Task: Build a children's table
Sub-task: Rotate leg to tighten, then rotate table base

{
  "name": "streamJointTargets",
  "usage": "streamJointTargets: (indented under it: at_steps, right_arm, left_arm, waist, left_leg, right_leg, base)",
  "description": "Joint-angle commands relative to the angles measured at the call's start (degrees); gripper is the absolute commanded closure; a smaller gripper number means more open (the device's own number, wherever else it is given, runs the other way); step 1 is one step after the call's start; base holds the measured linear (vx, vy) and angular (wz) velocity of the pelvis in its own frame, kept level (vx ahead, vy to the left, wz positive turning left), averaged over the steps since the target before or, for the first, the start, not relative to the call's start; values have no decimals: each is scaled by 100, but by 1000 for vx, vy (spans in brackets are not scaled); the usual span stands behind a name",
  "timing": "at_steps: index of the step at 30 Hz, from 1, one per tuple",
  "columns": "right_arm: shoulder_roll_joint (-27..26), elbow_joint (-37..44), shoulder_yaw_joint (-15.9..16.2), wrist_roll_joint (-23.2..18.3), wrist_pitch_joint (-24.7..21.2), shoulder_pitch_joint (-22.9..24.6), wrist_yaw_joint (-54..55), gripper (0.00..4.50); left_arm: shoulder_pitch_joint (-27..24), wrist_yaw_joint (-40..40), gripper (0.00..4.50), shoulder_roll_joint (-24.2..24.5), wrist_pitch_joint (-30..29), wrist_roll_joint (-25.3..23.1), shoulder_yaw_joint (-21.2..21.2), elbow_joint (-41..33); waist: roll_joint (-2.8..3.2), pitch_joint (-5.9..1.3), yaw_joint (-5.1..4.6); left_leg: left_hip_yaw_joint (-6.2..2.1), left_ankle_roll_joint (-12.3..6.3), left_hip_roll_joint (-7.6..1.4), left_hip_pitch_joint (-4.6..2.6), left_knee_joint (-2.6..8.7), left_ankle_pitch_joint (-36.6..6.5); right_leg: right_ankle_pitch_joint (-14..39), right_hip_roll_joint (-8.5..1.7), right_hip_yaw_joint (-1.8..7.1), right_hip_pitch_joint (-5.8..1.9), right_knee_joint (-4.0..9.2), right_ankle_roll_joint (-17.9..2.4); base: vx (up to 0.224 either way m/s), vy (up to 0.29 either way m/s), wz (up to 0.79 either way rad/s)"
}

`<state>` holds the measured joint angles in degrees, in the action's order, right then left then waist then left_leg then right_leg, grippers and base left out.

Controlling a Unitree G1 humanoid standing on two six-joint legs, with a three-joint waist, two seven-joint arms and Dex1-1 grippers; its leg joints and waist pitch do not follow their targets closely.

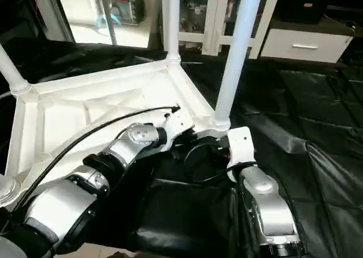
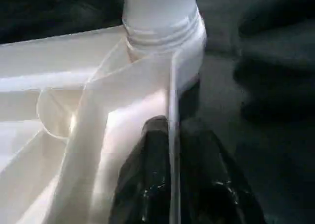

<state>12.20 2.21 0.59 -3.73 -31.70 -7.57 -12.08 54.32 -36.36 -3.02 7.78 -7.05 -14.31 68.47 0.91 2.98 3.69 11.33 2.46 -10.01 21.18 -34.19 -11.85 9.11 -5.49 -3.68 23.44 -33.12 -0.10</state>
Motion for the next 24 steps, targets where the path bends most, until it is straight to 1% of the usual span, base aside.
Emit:
streamJointTargets:
  at_steps: [1,3,4,5,6,8,9,10,11,12,13,14,15,16,17,18,19,20,21,22,23,24]
  right_arm:
    - [64,122,87,9,-46,4,-112,42]
    - [63,118,105,-11,-35,-1,-157,42]
    - [58,114,115,-21,-36,-8,-175,42]
    - [35,75,148,-42,-23,-47,-209,42]
    - [16,25,165,-42,-7,-90,-210,42]
    - [-29,-109,189,-36,31,-197,-203,42]
    - [-43,-151,194,-36,42,-228,-203,42]
    - [-59,-246,200,-39,80,-297,-218,42]
    - [-80,-356,206,-40,128,-373,-243,42]
    - [-93,-517,201,-31,196,-481,-259,42]
    - [-105,-718,200,-33,286,-615,-305,42]
    - [-110,-910,203,-40,371,-741,-356,42]
    - [-130,-1314,191,-56,513,-1006,-429,42]
    - [-130,-1314,191,-56,513,-1006,-429,42]
    - [-136,-1585,188,-53,577,-1177,-470,42]
    - [-139,-1886,198,-16,681,-1351,-479,42]
    - [-139,-1886,198,-16,681,-1351,-479,42]
    - [-138,-2090,206,10,758,-1467,-486,42]
    - [-160,-2398,192,28,856,-1636,-475,42]
    - [-183,-2624,173,37,932,-1763,-455,42]
    - [-257,-3175,110,36,1121,-2071,-400,42]
    - [-312,-3520,77,36,1254,-2270,-362,42]
  left_arm:
    - [141,-118,355,-38,26,310,250,-223]
    - [134,-180,354,-9,15,386,329,-277]
    - [125,-247,344,13,-19,452,392,-337]
    - [84,-422,314,77,-143,634,572,-546]
    - [43,-514,311,134,-222,686,613,-688]
    - [-79,-489,306,266,-346,703,639,-990]
    - [-124,-446,289,307,-390,704,649,-1086]
    - [-236,-515,289,411,-559,679,608,-1292]
    - [-387,-619,273,540,-783,652,550,-1568]
    - [-622,-814,266,713,-1084,625,457,-1981]
    - [-916,-1021,266,922,-1383,609,359,-2498]
    - [-1196,-1210,266,1111,-1624,626,288,-2998]
    - [-1707,-1469,266,1424,-2173,791,264,-3982]
    - [-1707,-1469,266,1424,-2173,791,264,-3982]
    - [-2004,-1565,266,1596,-2498,907,269,-4583]
    - [-2196,-1643,266,1705,-2699,1001,261,-4981]
    - [-2196,-1643,266,1705,-2699,1001,261,-4981]
    - [-2383,-1701,266,1821,-2914,1093,236,-5386]
    - [-2582,-1745,266,1935,-3107,1199,202,-5806]
    - [-2707,-1755,266,2000,-3236,1268,182,-6075]
    - [-2934,-1697,266,2097,-3458,1343,159,-6577]
    - [-3028,-1617,266,2101,-3522,1351,175,-6782]
  waist:
    - [-144,-407,-7]
    - [-127,-394,-9]
    - [-145,-388,-21]
    - [-178,-384,-13]
    - [-164,-379,-17]
    - [-158,-369,-38]
    - [-176,-363,-55]
    - [-165,-361,-56]
    - [-169,-362,-62]
    - [-154,-360,-81]
    - [-195,-373,-86]
    - [-172,-387,-78]
    - [-171,-421,-104]
    - [-164,-393,-152]
    - [-177,-404,-130]
    - [-223,-395,-111]
    - [-199,-398,-96]
    - [-189,-362,-89]
    - [-195,-343,-64]
    - [-291,-338,-62]
    - [-313,-322,-58]
    - [-328,-292,-92]
  left_leg:
    - [-132,-594,-301,-69,390,-485]
    - [-128,-641,-294,-71,387,-538]
    - [-123,-649,-288,-67,386,-601]
    - [-124,-646,-287,-61,390,-610]
    - [-129,-614,-294,-63,400,-650]
    - [-134,-569,-302,-66,408,-705]
    - [-133,-536,-299,-62,411,-764]
    - [-136,-519,-304,-70,415,-783]
    - [-133,-485,-320,-88,417,-777]
    - [-124,-491,-298,-72,414,-710]
    - [-130,-507,-315,-74,410,-582]
    - [-142,-510,-337,-70,412,-505]
    - [-133,-505,-379,-104,391,-337]
    - [-135,-547,-347,-41,397,-220]
    - [-84,-524,-328,-114,362,-173]
    - [-72,-532,-326,-101,365,-111]
    - [-84,-479,-337,-94,360,-145]
    - [-75,-460,-329,-92,382,-242]
    - [-81,-322,-349,-111,396,-436]
    - [-60,-274,-352,-126,402,-531]
    - [-93,-177,-354,-86,425,-651]
    - [-74,-17,-346,-118,430,-906]
  right_leg:
    - [452,-360,233,-325,263,-1496]
    - [508,-364,232,-320,274,-1509]
    - [623,-364,234,-325,289,-1487]
    - [728,-373,232,-330,290,-1460]
    - [856,-380,230,-329,303,-1440]
    - [948,-371,230,-319,304,-1430]
    - [1022,-363,229,-316,306,-1410]
    - [1060,-365,229,-315,311,-1401]
    - [1036,-367,236,-307,295,-1418]
    - [993,-344,235,-302,295,-1420]
    - [840,-351,240,-314,252,-1460]
    - [749,-377,240,-335,218,-1507]
    - [532,-404,241,-321,148,-1606]
    - [491,-368,246,-319,156,-1603]
    - [414,-315,248,-251,155,-1611]
    - [339,-299,249,-246,151,-1625]
    - [333,-333,252,-253,109,-1657]
    - [459,-308,254,-234,154,-1631]
    - [649,-321,255,-231,153,-1607]
    - [758,-317,252,-222,178,-1576]
    - [994,-354,257,-262,161,-1525]
    - [1343,-330,265,-210,221,-1393]
  base:
    - [0,0,0]
    - [0,0,0]
    - [0,0,0]
    - [0,0,0]
    - [0,0,0]
    - [0,0,0]
    - [0,0,0]
    - [0,0,0]
    - [0,0,0]
    - [0,0,0]
    - [0,0,0]
    - [0,0,0]
    - [0,0,0]
    - [0,0,0]
    - [0,0,0]
    - [0,0,0]
    - [0,0,0]
    - [0,0,0]
    - [0,0,0]
    - [0,0,0]
    - [0,0,0]
    - [0,0,0]
